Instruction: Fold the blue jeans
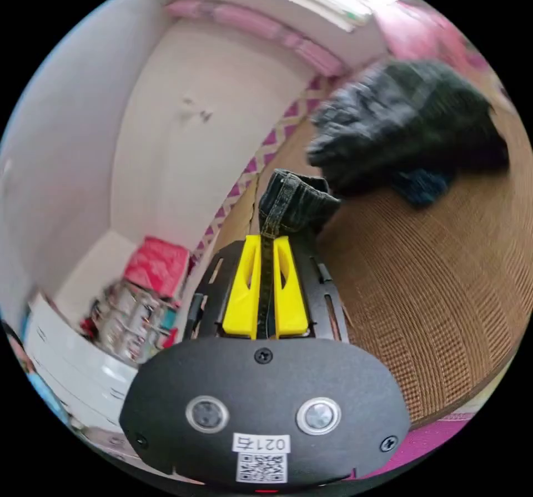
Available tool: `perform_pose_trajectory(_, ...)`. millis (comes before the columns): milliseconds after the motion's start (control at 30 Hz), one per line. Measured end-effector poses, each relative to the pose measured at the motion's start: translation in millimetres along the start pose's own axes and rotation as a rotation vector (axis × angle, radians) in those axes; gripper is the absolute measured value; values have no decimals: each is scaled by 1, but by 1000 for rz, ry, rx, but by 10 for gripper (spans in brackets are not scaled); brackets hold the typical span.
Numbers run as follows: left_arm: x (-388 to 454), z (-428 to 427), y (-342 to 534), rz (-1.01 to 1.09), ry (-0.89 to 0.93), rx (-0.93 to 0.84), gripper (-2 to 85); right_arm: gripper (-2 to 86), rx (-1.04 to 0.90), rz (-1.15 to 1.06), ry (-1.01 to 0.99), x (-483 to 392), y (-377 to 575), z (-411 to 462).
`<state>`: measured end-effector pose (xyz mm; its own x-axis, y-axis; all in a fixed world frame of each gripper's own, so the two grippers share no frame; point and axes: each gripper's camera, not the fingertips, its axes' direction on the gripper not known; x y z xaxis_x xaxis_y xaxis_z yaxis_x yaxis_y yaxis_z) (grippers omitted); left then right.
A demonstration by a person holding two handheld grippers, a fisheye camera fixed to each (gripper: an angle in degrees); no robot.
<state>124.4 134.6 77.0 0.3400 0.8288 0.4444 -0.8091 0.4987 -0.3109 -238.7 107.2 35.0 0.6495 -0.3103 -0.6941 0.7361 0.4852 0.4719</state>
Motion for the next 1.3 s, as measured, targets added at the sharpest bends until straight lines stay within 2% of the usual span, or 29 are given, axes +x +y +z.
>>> perform_pose_trajectory(67,-16,-23,12,-33,32,41,-9,29,-43,-352,97,-125,19,27)
perform_pose_trajectory(100,-19,-28,15,-37,31,51,-9,30,-55,-451,125,-158,30,37)
perform_pose_trajectory(167,-27,-47,26,-49,4,87,-9,31,-104,-824,225,-272,95,83)
perform_pose_trajectory(200,-29,-51,28,-52,-2,94,-9,31,-117,-902,240,-294,116,96)
perform_pose_trajectory(267,-36,-63,37,-65,-15,106,-9,32,-201,-1202,292,-362,210,155)
perform_pose_trajectory(367,-49,-74,44,-97,-2,110,-9,33,-368,-1528,393,-389,339,240)
perform_pose_trajectory(433,-56,-82,46,-119,-4,108,-9,34,-489,-1655,471,-378,401,284)
perform_pose_trajectory(533,-65,-97,44,-129,-10,126,-8,36,-316,-1779,586,-368,441,285)
perform_pose_trajectory(700,-71,-105,11,-87,15,186,21,56,-382,-1684,403,-356,417,263)
perform_pose_trajectory(800,-81,-99,-24,-96,13,198,68,84,-600,-1547,156,-348,375,240)
perform_pose_trajectory(867,-94,-91,-53,-113,31,179,78,79,-620,-1351,32,-329,308,210)
perform_pose_trajectory(900,-98,-89,-60,-125,25,176,81,76,-596,-1292,32,-321,288,202)
perform_pose_trajectory(967,-121,-89,-82,-195,-32,172,96,68,-483,-1079,122,-276,202,175)
perform_pose_trajectory(1033,-148,-86,-98,-268,-37,125,130,74,-453,-915,181,-230,138,164)
perform_pose_trajectory(1133,-196,-69,-113,-397,174,45,168,101,-553,-565,121,-131,43,166)
perform_pose_trajectory(1233,-216,-51,-125,-457,152,-41,170,119,-683,-164,-80,-26,-7,185)
perform_pose_trajectory(1300,-220,-46,-134,-477,162,-54,162,128,-735,-25,-129,17,-15,198)
